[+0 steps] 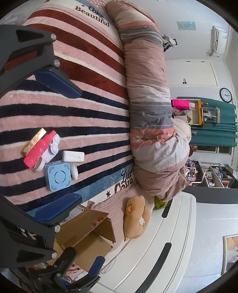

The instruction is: Organize rigid objects

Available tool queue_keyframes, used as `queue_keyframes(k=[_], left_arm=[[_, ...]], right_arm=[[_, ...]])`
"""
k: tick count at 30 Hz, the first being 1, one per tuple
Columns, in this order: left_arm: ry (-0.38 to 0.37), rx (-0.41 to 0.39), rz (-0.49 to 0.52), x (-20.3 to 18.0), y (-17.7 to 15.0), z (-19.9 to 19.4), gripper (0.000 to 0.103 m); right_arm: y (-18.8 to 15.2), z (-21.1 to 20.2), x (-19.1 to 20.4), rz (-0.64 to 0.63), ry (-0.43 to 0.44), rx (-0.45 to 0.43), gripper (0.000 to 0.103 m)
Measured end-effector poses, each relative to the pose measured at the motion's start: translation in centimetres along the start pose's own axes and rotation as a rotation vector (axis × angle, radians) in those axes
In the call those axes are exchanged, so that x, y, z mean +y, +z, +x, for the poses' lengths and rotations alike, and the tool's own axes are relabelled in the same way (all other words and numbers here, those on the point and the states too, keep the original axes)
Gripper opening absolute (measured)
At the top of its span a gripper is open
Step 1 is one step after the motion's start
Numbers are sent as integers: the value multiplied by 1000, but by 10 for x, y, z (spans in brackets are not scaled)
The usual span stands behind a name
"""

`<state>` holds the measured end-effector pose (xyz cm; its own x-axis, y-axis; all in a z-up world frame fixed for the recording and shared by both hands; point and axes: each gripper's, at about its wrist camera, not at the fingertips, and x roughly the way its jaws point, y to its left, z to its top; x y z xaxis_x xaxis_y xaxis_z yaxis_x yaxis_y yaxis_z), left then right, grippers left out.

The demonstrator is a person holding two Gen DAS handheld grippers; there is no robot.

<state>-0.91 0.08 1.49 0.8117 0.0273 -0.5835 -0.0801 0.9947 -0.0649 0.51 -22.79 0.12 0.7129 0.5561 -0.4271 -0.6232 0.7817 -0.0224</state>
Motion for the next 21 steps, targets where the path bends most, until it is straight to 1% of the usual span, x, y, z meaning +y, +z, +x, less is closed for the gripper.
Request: queue_keyframes(k=[3,6,14,16,17,19,21], left_arm=[[0,2,3,-2,0,0,103],[-1,2,3,-3,0,0,103],[-8,-6,1,-2,-1,-3,103],[-19,-10,-4,2,-2,-3,103],[-25,-12,-5,4,-2,-3,103],[-36,-15,-11,11,-4,-3,103],[-42,-25,-17,21,-6,-4,103]], right_arm=[[-2,-6,4,-29,-10,-35,103],[-2,-6,6,-37,-18,-22,103],[-5,-3,-5,24,-8,3,103],[-7,-5,-6,34,7,-12,103],[-7,-4,-6,39,15,-8,103],[-6,-2,-5,44,25,26,103],[-3,-3,3,21,19,17,103]])
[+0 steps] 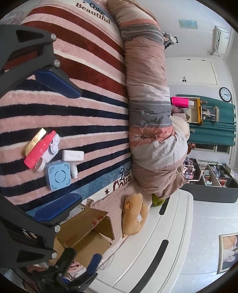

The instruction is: Organize rigid objects

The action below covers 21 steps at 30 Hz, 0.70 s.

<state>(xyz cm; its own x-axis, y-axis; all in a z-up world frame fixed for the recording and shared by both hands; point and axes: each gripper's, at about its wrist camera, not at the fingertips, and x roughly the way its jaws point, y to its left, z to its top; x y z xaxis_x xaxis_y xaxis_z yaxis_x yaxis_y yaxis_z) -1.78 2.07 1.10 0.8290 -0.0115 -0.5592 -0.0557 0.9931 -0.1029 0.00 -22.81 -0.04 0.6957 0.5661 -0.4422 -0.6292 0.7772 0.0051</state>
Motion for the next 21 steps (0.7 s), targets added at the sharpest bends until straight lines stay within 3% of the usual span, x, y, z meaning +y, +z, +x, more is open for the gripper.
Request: queue_keyframes(k=[5,7,8,11,13,15,21], left_arm=[[9,-13,-14,30,-3,-1,103],[19,-12,-23,46,-5,1,103],[19,-9,-24,51,-6,3,103],[39,8,-22,70,-11,11,103],[62,27,-14,81,-16,19,103],[72,53,-13,89,-22,30,103],[95,117,-37,110,-46,67,103]], right_arm=[[13,5,35,-87,20,-15,101],[16,16,52,-111,45,-2,82],[16,22,59,-116,57,10,79],[6,54,79,-117,130,90,65],[-8,76,87,-105,164,160,48],[-26,98,89,-85,187,241,39],[-80,159,80,-48,184,473,36]])
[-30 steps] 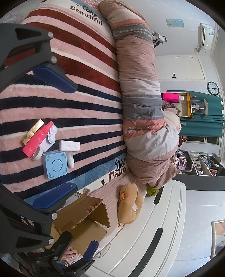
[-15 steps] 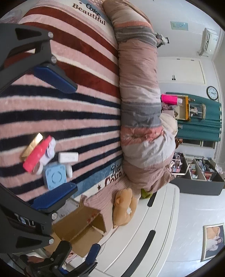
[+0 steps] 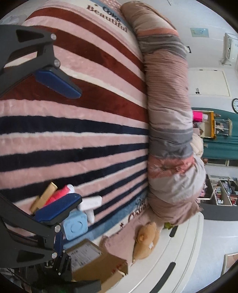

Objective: Organize rigid objects
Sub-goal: 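Lower the right tool and grasp the pink spray bottle, then carry the pink spray bottle into the cardboard box and open the right tool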

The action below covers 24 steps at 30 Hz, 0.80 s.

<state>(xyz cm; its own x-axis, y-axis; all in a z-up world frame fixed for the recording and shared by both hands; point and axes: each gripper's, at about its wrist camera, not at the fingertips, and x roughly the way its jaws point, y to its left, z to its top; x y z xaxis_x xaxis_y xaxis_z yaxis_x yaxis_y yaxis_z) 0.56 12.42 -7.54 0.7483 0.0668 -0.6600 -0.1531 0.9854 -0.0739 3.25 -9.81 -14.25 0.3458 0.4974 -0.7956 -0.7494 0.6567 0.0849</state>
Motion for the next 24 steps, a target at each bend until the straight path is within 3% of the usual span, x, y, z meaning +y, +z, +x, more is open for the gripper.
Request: queue_keyframes(k=[6,11,13,14,18,24], left_arm=[[-14,7,-33,11,-10,14,103],[6,5,-24,16,-12,14,103],[9,-1,-20,18,-12,11,103],[7,-4,-19,18,-12,10,103],[9,-8,-18,22,-15,5,103],[9,4,-16,25,-18,3,103]], right_arm=[[6,25,-5,19,63,74,36],[23,16,10,-83,-85,13,36],[29,14,13,-87,-16,15,36],[31,17,14,-84,13,30,36],[33,36,20,-117,-12,116,20],[43,55,17,-100,31,252,23]])
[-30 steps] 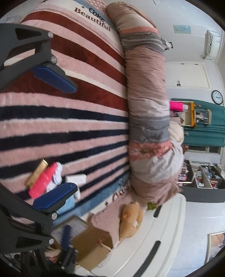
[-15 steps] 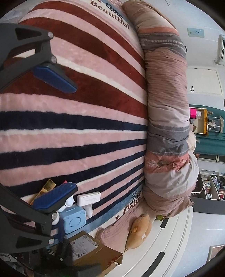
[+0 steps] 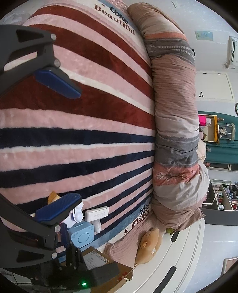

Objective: Organize rigid objects
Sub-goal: 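Carry the pink spray bottle into the cardboard box and open the right tool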

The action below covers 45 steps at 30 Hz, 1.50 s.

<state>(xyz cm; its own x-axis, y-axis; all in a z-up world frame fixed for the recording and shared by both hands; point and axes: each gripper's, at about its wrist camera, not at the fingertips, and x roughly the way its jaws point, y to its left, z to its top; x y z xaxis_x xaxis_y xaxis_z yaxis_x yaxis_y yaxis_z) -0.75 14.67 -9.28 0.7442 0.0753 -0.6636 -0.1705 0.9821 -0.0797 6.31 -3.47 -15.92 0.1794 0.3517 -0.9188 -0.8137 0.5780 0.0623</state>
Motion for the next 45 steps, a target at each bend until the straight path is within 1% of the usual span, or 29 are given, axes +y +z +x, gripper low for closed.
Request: queue_keyframes(k=[4,7,8,9,11,13,15,17,18,20,21,22,24,25,26,27,28,29,30,31,32,33,34,35,36,39,42,43,45], left_arm=[[1,-1,-1,1,0,1,103],[-8,13,-6,3,0,4,103],[-14,17,-8,4,0,4,103],[-27,23,-11,4,0,4,103],[-40,29,-8,3,0,3,103],[-53,30,0,2,0,1,103],[-93,38,1,1,1,0,103],[-171,41,-9,-2,6,-3,103],[-237,42,-11,-8,12,-5,103],[-346,35,8,-21,22,-11,102],[-420,23,37,-33,30,-16,102],[-460,17,58,-43,35,-20,102],[-518,13,86,-63,48,-25,102],[-548,10,100,-76,56,-29,102],[-576,6,118,-88,62,-32,99],[-616,0,152,-105,71,-37,91],[-643,-8,178,-120,77,-42,85],[-661,-12,197,-131,82,-45,74],[-688,-20,223,-152,90,-51,65],[-702,-28,235,-166,93,-55,61],[-716,-35,246,-179,96,-59,50],[-730,-33,265,-201,101,-61,40],[-734,-25,278,-217,105,-61,34],[-743,-12,291,-232,107,-60,33],[-765,18,316,-258,111,-50,33],[-781,63,384,-313,111,-38,33],[-783,124,430,-359,104,-25,32],[-767,137,453,-374,100,-22,32],[-728,167,484,-389,93,-8,32]], right_arm=[[12,11,5,-38,-10,72,28],[19,18,6,-37,-5,103,29],[19,21,5,-37,-9,121,29],[20,31,5,-44,-16,165,28],[22,38,3,-33,-11,187,27],[26,30,-1,-3,-6,161,27],[23,15,3,-28,-35,102,27],[19,1,8,-34,-40,49,27],[16,-10,11,-36,-34,10,27],[11,-33,16,-31,-4,-71,27],[9,-51,18,-15,14,-129,27],[7,-66,20,-4,30,-182,27],[3,-98,25,3,54,-289,27],[3,-111,26,3,50,-331,27],[-3,-126,25,0,40,-374,27],[-6,-143,25,-4,19,-424,26],[-14,-158,24,-6,-1,-459,26],[-20,-171,18,-2,-23,-489,26],[-26,-182,17,7,-36,-509,26],[-33,-192,9,21,-46,-528,26],[-39,-201,-1,40,-60,-543,26],[-50,-211,-14,70,-81,-562,26],[-57,-215,-26,93,-94,-574,26],[-68,-221,-38,119,-106,-584,26],[-79,-225,-53,150,-117,-588,27],[-111,-232,-94,249,-138,-592,27],[-139,-232,-128,319,-156,-560,27],[-146,-229,-138,339,-162,-538,27],[-157,-220,-156,385,-181,-488,27]])
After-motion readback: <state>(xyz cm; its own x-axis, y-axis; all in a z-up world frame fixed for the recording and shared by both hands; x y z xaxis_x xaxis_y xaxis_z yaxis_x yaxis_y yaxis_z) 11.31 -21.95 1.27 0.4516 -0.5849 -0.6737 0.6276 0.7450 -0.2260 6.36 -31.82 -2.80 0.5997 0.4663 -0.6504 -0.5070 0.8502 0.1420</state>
